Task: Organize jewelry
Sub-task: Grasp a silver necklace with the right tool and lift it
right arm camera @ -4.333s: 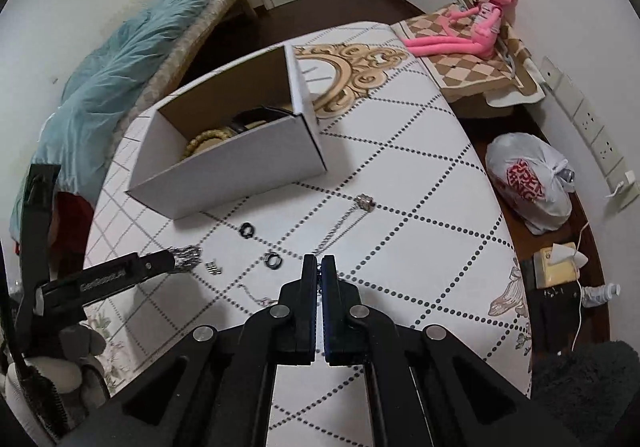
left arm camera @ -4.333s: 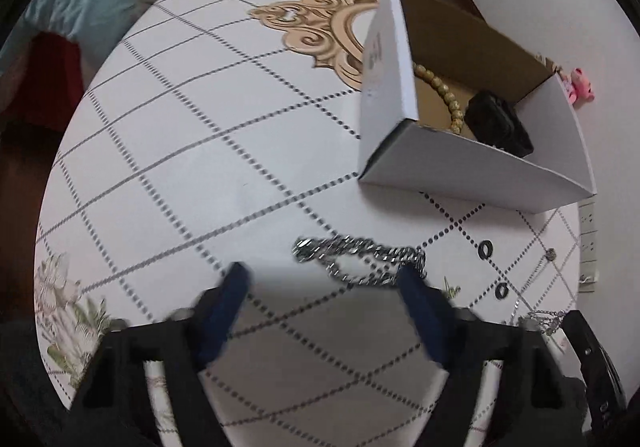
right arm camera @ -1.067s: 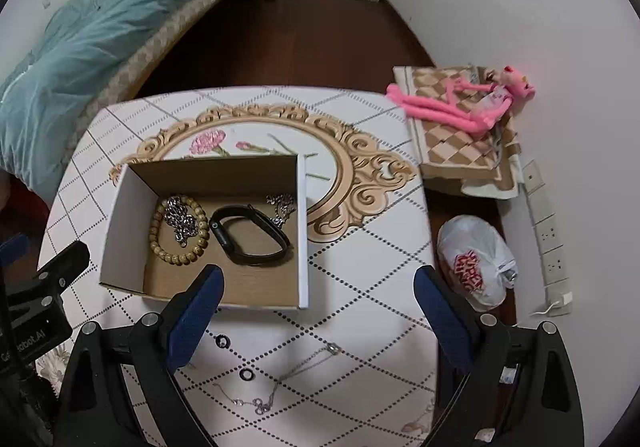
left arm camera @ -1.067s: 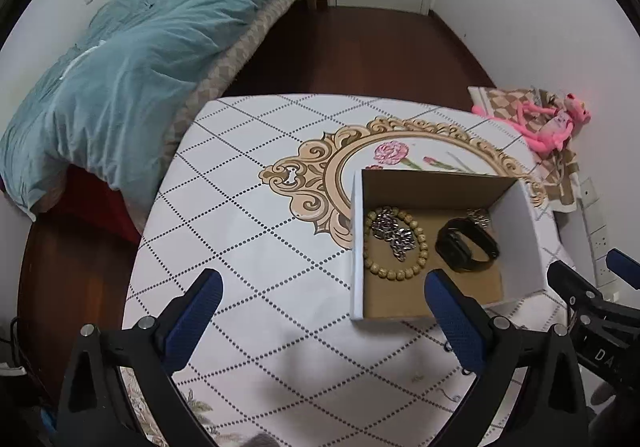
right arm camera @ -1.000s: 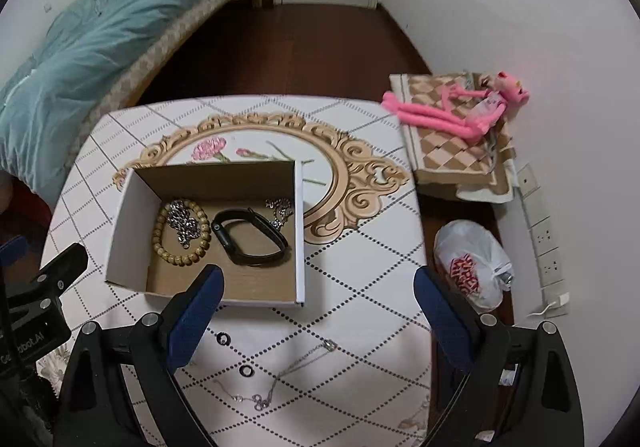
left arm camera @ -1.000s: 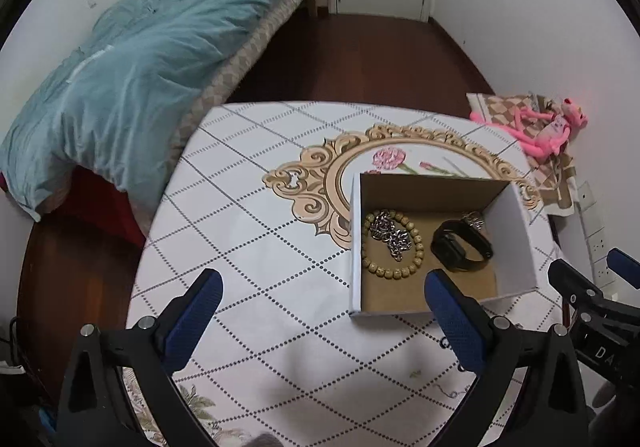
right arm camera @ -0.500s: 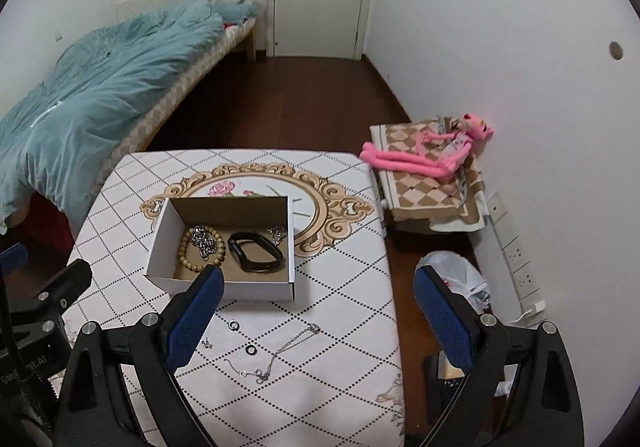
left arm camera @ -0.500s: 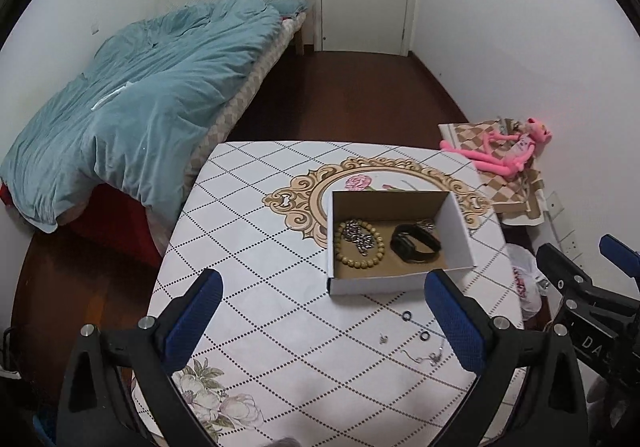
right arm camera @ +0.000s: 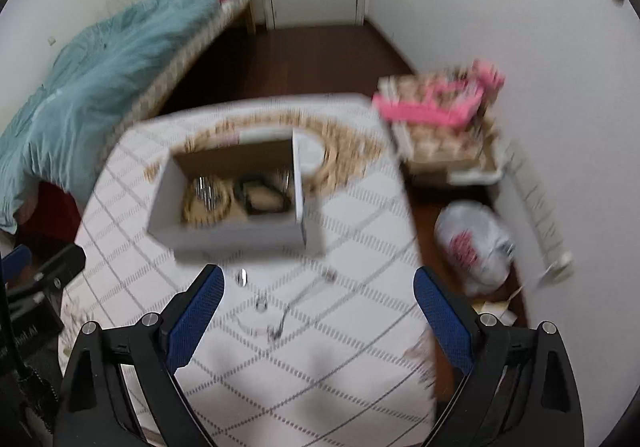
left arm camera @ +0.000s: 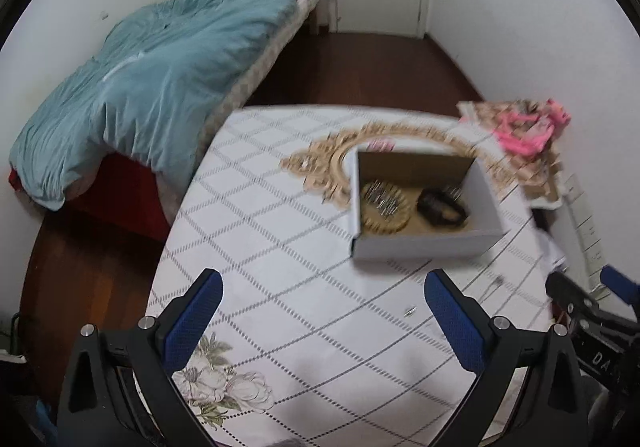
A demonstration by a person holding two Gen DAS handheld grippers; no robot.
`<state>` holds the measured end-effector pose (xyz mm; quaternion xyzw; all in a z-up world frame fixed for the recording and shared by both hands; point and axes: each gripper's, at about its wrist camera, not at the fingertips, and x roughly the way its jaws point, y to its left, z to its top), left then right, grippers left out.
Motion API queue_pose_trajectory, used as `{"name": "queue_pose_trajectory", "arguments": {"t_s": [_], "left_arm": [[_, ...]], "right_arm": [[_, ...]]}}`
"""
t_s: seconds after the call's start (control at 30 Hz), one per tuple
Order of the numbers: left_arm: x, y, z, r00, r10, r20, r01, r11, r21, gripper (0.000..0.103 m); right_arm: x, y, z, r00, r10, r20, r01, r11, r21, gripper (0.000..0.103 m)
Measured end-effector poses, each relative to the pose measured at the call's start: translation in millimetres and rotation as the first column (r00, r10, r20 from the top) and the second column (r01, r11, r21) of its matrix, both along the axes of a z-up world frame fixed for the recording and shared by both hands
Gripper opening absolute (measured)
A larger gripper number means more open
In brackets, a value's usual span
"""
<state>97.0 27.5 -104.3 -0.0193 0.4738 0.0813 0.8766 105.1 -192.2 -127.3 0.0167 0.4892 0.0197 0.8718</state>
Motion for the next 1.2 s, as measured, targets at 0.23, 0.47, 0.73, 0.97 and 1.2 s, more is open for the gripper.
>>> {"name": "queue_pose_trajectory", "arguments": {"t_s": [0.23, 0.47, 0.73, 0.97, 1.2], "left_arm": [[-5, 2, -70, 0.988, 0.029, -0.152, -0.021, 0.998, 0.053, 0.103], [-9, 10, -94, 0.979, 0.048, -0.200, -0.035, 0.997, 0.068, 0.103], [-1, 0, -99, 0.979, 0.023, -0.203, -0.009, 0.998, 0.069, 0.103], [11, -17, -105, 0.977, -0.037, -0.209, 0.038, 0.999, -0.001, 0.103], [25, -38, -116, 0.966, -0.116, -0.231, 0.093, 0.990, -0.106, 0.102]], "right_arm": [[-2, 5, -100, 0.986, -0.002, -0.166, 0.010, 0.999, 0.048, 0.086], [-6, 27, -133, 0.991, 0.008, -0.134, -0.012, 1.000, -0.028, 0.072], [-13, 32, -131, 0.993, 0.082, -0.089, -0.083, 0.996, -0.015, 0.007], [-21, -13, -100, 1.000, -0.009, -0.028, 0.013, 0.990, 0.144, 0.002], [-20, -34, -85, 0.999, -0.043, -0.017, 0.045, 0.976, 0.214, 0.002]]}}
